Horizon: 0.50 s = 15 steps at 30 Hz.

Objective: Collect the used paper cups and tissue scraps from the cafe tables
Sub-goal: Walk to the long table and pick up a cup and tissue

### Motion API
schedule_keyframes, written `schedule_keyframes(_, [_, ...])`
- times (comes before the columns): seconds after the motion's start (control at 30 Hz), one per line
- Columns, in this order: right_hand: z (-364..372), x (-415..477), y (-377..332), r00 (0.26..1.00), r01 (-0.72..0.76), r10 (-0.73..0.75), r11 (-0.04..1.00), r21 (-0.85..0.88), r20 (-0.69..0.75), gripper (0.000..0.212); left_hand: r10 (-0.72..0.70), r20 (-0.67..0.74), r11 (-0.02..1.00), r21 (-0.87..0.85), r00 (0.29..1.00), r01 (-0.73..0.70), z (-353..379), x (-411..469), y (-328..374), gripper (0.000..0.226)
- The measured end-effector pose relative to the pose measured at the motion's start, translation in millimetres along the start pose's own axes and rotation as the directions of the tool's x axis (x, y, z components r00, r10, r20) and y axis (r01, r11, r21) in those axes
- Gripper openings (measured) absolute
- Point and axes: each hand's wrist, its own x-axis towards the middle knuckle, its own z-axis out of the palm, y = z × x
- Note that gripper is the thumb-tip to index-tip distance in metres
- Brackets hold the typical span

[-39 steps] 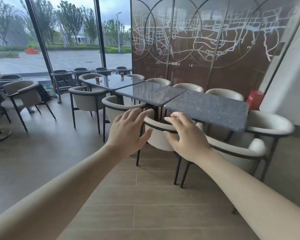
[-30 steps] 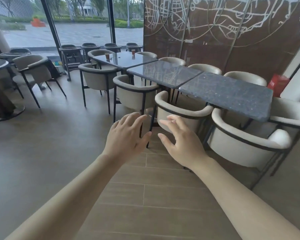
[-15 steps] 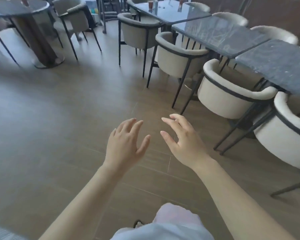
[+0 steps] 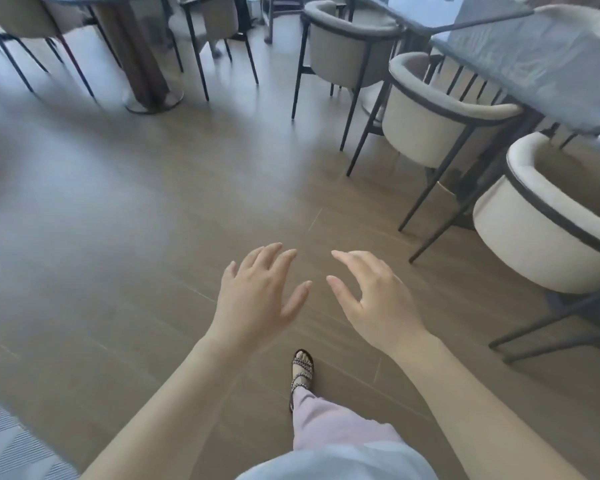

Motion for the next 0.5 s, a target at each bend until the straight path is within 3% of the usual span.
schedule_keyframes(0.5, [22, 277, -1, 0.984, 0.119, -0.131, 0.988, 0.100, 0.124, 0.043, -0.094, 0.038, 0.996, 0.001, 0.995, 0.094, -40, 240, -99, 0.055])
